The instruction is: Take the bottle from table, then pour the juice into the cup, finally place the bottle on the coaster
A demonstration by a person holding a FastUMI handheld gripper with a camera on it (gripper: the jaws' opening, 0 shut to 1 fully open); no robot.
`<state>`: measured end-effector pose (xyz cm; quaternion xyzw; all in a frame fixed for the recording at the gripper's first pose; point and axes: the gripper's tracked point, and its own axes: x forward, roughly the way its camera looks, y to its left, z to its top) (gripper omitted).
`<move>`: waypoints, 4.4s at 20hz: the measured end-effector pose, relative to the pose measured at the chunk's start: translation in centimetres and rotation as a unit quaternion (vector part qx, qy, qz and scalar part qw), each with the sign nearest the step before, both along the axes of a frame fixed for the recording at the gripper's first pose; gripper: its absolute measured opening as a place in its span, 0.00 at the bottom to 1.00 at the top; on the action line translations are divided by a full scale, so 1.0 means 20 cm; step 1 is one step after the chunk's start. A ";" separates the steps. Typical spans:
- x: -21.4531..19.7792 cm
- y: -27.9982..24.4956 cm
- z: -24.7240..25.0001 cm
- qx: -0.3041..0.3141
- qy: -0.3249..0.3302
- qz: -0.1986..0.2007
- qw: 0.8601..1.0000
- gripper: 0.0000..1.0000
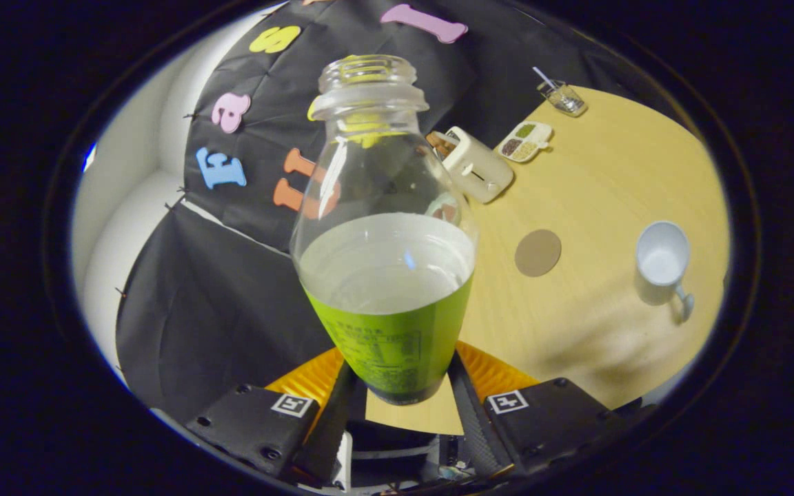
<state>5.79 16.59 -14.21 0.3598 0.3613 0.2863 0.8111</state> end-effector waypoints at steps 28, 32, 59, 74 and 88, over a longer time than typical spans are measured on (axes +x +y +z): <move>0.66 -0.08 -0.12 -0.292 -0.142 -0.070 0.943 0.79; 0.86 -0.10 -0.14 -0.311 -0.172 -0.080 0.931 0.78; 1.29 -0.14 -0.88 -0.405 -0.163 -0.079 0.896 0.81; 1.28 -0.14 -0.97 -0.411 -0.163 -0.055 0.895 0.83; 1.22 -0.12 -0.95 -0.415 -0.168 -0.044 0.893 0.83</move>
